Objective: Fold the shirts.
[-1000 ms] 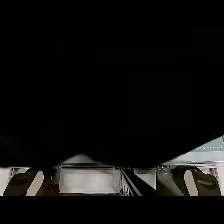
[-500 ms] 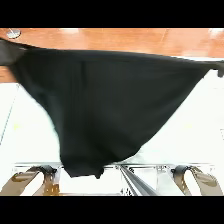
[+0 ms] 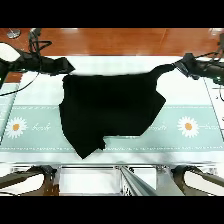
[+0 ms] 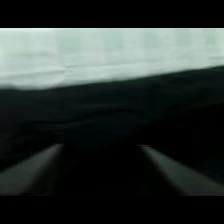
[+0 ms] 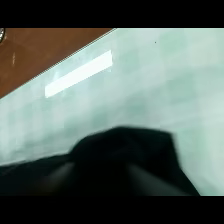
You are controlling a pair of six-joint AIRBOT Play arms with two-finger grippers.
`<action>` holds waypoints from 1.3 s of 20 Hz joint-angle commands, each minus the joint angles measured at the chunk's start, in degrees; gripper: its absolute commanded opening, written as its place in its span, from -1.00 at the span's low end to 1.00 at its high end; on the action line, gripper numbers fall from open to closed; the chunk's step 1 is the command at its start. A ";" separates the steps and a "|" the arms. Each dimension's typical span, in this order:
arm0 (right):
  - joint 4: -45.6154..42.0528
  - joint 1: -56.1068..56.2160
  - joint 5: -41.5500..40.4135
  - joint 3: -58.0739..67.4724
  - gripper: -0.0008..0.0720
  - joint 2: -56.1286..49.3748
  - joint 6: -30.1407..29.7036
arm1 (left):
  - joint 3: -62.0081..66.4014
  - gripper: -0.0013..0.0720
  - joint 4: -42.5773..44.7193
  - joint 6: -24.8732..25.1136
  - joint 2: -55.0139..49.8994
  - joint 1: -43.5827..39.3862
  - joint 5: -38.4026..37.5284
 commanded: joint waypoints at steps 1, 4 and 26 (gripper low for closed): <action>2.03 -1.73 7.02 5.97 0.68 -6.75 -0.15 | 0.79 0.96 4.87 -2.03 -2.32 2.21 -6.69; -8.94 -9.31 22.69 8.26 0.68 -4.68 1.09 | -0.46 0.96 13.70 -4.33 -0.98 9.11 -18.62; -14.38 3.04 6.73 -29.99 0.68 12.39 12.15 | -50.14 -0.90 -19.06 7.48 12.11 4.66 3.63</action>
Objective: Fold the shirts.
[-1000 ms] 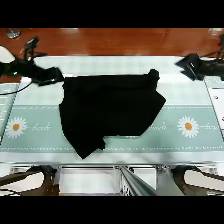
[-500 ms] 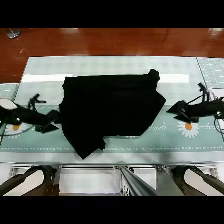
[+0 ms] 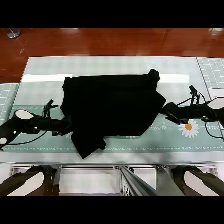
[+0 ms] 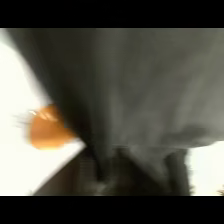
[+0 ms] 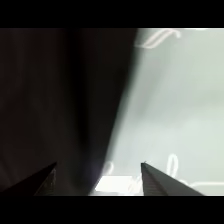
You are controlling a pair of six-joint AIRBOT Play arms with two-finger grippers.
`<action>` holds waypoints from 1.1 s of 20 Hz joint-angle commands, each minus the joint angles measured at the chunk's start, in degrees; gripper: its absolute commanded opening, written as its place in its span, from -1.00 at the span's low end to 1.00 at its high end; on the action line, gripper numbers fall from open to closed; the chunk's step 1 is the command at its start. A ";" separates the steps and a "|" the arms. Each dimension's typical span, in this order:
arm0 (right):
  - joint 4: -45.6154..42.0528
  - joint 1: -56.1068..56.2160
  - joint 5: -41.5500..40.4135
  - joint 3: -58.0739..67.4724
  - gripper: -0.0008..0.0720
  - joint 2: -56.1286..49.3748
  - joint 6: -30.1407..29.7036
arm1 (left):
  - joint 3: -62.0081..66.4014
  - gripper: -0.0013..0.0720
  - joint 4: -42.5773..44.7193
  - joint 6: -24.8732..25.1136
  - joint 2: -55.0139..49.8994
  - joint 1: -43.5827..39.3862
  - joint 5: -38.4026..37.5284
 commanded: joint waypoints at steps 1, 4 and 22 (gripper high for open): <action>-0.17 2.32 -4.24 -0.17 0.68 0.09 4.37 | 0.13 -0.90 -3.63 2.38 0.04 -2.64 2.62; -0.59 2.95 -4.44 1.29 0.68 -2.43 5.70 | 0.44 -0.90 -3.76 2.38 0.04 -2.64 2.62; 3.26 10.51 -6.97 10.56 -0.93 -14.08 6.67 | 2.38 -0.90 -3.78 3.91 0.20 -2.47 0.17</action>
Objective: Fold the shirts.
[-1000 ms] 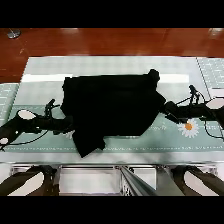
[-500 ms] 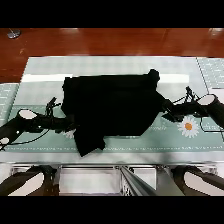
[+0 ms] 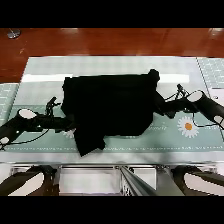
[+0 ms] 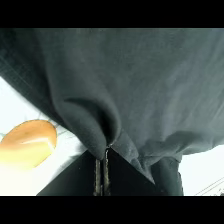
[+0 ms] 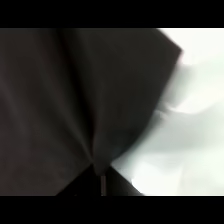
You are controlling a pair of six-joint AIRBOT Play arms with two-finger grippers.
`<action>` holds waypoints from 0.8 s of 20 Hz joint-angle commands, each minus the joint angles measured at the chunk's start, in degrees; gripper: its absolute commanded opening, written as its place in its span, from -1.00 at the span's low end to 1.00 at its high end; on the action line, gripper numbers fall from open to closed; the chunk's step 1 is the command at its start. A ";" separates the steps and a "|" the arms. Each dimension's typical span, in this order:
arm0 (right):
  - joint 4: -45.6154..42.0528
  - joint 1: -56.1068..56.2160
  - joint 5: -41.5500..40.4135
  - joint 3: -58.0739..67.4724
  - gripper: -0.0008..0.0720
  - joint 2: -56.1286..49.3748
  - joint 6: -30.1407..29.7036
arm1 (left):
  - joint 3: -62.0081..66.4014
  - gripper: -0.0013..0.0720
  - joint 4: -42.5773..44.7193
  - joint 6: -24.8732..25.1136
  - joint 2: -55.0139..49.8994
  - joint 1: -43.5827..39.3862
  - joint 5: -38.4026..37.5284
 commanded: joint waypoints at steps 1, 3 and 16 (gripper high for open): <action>0.52 1.14 4.68 5.42 -0.93 1.53 -3.28 | 3.19 -0.90 -0.17 1.60 0.63 0.11 -3.17; -0.68 1.14 6.21 9.92 -0.93 6.27 -3.50 | 8.98 -0.90 -1.75 1.90 2.64 0.09 -4.83; -18.18 0.68 15.06 46.90 -0.93 41.33 -6.75 | 68.67 -0.90 7.87 0.22 20.17 0.13 -5.25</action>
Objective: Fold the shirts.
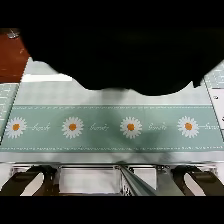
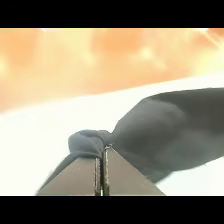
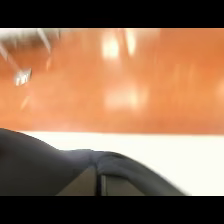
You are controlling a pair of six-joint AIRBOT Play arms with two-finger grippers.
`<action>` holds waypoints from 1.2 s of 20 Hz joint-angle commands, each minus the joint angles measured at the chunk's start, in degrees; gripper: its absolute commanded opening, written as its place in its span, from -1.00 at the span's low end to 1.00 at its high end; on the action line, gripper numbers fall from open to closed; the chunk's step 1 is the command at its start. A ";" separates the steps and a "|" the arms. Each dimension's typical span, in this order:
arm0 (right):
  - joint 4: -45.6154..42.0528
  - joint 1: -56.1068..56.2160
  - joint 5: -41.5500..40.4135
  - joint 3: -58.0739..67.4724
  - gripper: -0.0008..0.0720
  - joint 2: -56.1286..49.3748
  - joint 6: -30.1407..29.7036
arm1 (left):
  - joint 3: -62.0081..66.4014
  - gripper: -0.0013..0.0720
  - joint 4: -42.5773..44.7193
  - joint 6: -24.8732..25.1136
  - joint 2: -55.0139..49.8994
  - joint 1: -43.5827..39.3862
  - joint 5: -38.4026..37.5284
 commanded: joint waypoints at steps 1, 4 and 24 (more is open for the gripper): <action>-4.59 0.02 4.81 3.48 -0.93 10.91 -1.27 | 7.41 -0.90 7.08 -1.09 7.04 0.04 0.28; -7.26 0.02 8.63 3.48 -0.93 17.44 0.09 | 7.39 -0.90 14.05 -3.54 13.35 0.04 -4.31; 8.26 0.02 -11.96 -31.30 -0.93 -14.73 -3.41 | -23.02 -0.90 16.87 -7.34 -11.56 -0.02 4.28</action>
